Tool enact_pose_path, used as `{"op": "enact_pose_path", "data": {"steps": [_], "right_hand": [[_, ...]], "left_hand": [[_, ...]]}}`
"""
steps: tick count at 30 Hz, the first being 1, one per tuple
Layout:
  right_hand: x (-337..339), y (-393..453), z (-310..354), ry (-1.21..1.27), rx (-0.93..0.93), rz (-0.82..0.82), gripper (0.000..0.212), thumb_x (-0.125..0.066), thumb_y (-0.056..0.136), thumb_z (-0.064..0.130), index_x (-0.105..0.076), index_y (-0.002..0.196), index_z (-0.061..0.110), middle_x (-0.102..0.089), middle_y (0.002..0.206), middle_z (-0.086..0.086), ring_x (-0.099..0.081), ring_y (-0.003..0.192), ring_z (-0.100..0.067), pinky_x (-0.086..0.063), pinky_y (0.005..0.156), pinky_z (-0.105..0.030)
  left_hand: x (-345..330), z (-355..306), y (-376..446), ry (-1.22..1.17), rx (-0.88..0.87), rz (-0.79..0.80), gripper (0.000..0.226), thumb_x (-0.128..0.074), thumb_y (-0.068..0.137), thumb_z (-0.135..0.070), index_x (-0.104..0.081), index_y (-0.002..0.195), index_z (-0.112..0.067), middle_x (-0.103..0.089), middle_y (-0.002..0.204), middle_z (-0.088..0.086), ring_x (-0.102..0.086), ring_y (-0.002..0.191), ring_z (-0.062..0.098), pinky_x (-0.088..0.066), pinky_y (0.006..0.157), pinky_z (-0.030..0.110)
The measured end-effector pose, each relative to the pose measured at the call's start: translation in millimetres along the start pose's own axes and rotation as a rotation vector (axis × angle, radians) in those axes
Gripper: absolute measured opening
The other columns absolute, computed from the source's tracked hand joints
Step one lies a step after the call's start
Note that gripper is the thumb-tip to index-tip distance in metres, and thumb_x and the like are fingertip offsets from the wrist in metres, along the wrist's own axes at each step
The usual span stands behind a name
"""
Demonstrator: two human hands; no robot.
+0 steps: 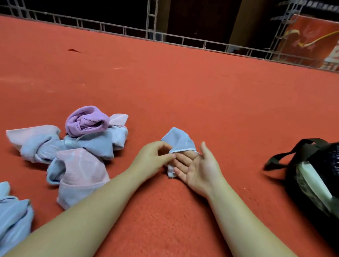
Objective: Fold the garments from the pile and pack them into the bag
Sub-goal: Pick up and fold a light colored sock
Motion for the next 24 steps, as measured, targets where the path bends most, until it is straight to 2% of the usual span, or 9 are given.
{"op": "enact_pose_path", "data": {"steps": [5,9,11,13,15,17,19,22,24], "right_hand": [[3,15,4,-0.079,-0.017,0.045,0.068,-0.023,0.096,0.060,-0.060,0.115,0.006,-0.068,0.113,-0.013,-0.066,0.101,-0.025,-0.048,0.083,-0.037],[7,15,20,-0.329,0.211,-0.080,0.045,-0.035,0.099,0.045,-0.063,0.095,0.010,-0.070,0.086,-0.008,-0.067,0.078,-0.021,-0.049,0.069,-0.032],[14,5,37,-0.550,0.478,-0.246,0.024,-0.047,0.098,0.031,-0.063,0.090,0.014,-0.067,0.084,-0.003,-0.063,0.076,-0.015,-0.048,0.068,-0.026],[20,1,46,-0.773,0.621,-0.376,0.012,-0.056,0.093,0.026,-0.062,0.096,0.016,-0.064,0.097,0.001,-0.060,0.090,-0.012,-0.043,0.078,-0.023],[24,8,34,-0.827,0.521,-0.383,0.039,-0.061,0.089,0.040,-0.053,0.120,0.016,-0.054,0.121,0.002,-0.052,0.111,-0.011,-0.038,0.092,-0.024],[22,16,17,-0.626,0.378,-0.328,0.072,-0.064,0.075,0.058,-0.042,0.132,0.020,-0.048,0.131,0.003,-0.052,0.118,-0.013,-0.042,0.100,-0.033],[15,19,4,-0.477,0.346,-0.273,0.073,-0.067,0.069,0.055,-0.042,0.127,0.020,-0.058,0.121,0.001,-0.061,0.107,-0.015,-0.051,0.092,-0.035],[13,20,5,-0.494,0.414,-0.293,0.047,-0.072,0.080,0.031,-0.049,0.117,0.012,-0.065,0.109,-0.007,-0.065,0.091,-0.015,-0.052,0.077,-0.030],[13,23,5,-0.434,0.405,-0.241,0.050,-0.073,0.076,0.034,-0.056,0.112,0.004,-0.068,0.107,-0.017,-0.065,0.085,-0.019,-0.049,0.069,-0.030]], "left_hand": [[1,-4,11,0.302,-0.125,-0.067,0.008,-0.062,0.088,-0.020,-0.064,0.080,-0.021,-0.060,0.080,-0.009,-0.055,0.079,0.009,-0.040,0.071,0.023],[2,0,11,0.360,-0.144,-0.056,0.021,-0.057,0.091,-0.017,-0.059,0.070,-0.017,-0.053,0.066,-0.011,-0.046,0.065,0.002,-0.032,0.062,0.017],[8,5,12,0.255,-0.085,-0.090,0.024,-0.055,0.091,-0.015,-0.058,0.068,-0.017,-0.054,0.064,-0.010,-0.049,0.061,-0.002,-0.034,0.060,0.015],[16,14,14,0.103,0.003,-0.146,0.027,-0.055,0.091,-0.015,-0.056,0.065,-0.021,-0.055,0.062,-0.008,-0.049,0.057,-0.003,-0.038,0.063,0.019],[14,23,14,-0.065,0.103,-0.137,0.028,-0.055,0.091,-0.015,-0.057,0.064,-0.021,-0.058,0.065,-0.004,-0.054,0.063,0.007,-0.046,0.070,0.032],[5,27,12,-0.188,0.168,-0.085,0.028,-0.054,0.092,-0.015,-0.059,0.065,-0.020,-0.060,0.070,0.003,-0.055,0.071,0.018,-0.048,0.075,0.042],[-4,27,9,-0.348,0.213,-0.063,0.027,-0.051,0.095,-0.015,-0.060,0.070,-0.017,-0.061,0.072,0.006,-0.055,0.074,0.021,-0.046,0.076,0.040],[-13,28,5,-0.682,0.318,-0.033,0.020,-0.047,0.097,-0.016,-0.062,0.084,-0.011,-0.070,0.079,0.006,-0.065,0.076,0.019,-0.051,0.078,0.033],[-17,31,5,-0.834,0.388,-0.002,0.020,-0.045,0.098,-0.016,-0.063,0.094,-0.009,-0.072,0.093,0.010,-0.069,0.084,0.020,-0.053,0.081,0.036]]}}
Point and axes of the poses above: each hand's wrist, its own y-axis towards the middle knuckle, its own x-axis out of the back of the hand, z = x × y, the point moved 8 cm from there along y, towards the middle knuckle
